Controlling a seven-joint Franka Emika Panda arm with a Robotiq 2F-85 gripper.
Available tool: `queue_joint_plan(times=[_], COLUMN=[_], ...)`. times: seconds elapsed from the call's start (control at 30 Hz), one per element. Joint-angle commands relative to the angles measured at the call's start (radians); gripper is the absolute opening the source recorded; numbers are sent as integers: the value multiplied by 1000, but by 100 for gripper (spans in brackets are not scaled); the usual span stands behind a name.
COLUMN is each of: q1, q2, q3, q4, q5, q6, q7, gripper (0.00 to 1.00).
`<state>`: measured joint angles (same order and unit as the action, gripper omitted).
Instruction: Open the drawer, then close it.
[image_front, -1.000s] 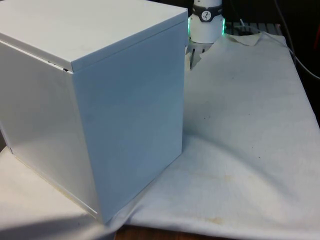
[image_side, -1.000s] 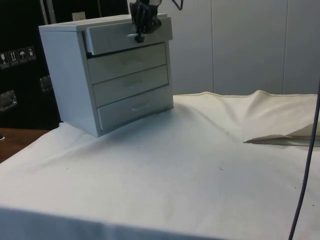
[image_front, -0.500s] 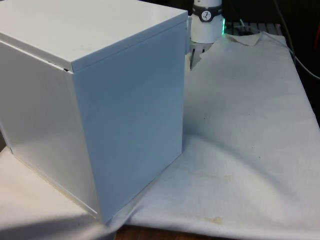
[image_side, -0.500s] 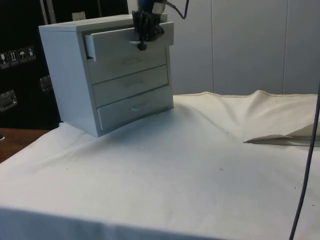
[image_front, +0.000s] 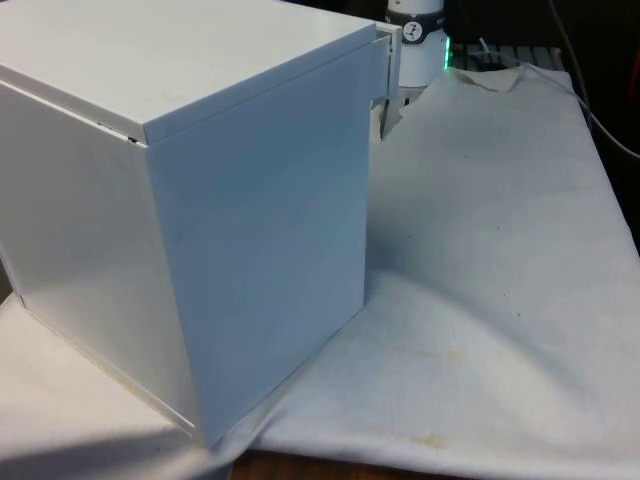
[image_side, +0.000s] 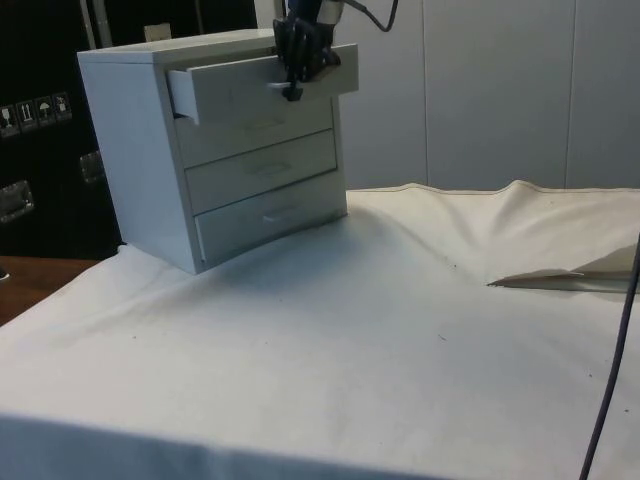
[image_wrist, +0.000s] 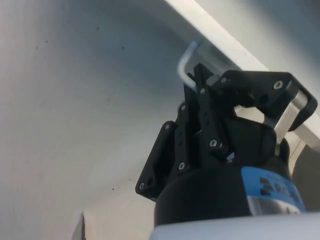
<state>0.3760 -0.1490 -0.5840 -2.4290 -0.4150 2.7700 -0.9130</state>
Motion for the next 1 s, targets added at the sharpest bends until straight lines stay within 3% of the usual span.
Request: queue_joint_plan(times=[0.0, 0.17, 0.2, 0.23, 0.43, 0.47, 0.5, 0.7, 0.73, 0.77, 0.97], q1=[-9, -9, 0, -10, -10, 0, -10, -11, -1, -11, -13], q2=[-11, -52, -43, -61, -114, -107, -122, -167, -160, -179, -214], q3=[6, 8, 1, 8, 8, 1, 8, 10, 1, 10, 12], q4=[-8, -45, -39, -52, -95, -91, -101, -142, -138, -153, -183], q5=[-25, -36, -15, -39, -53, -36, -56, -70, -53, -74, -85], q6=[-1, -3, 0, -4, -8, -4, -8, -8, -4, -8, -9], q7=[15, 12, 0, 11, 6, 0, 6, 6, 0, 7, 7], gripper=[1, 1, 1, 1, 1, 1, 1, 1, 1, 1, 1])
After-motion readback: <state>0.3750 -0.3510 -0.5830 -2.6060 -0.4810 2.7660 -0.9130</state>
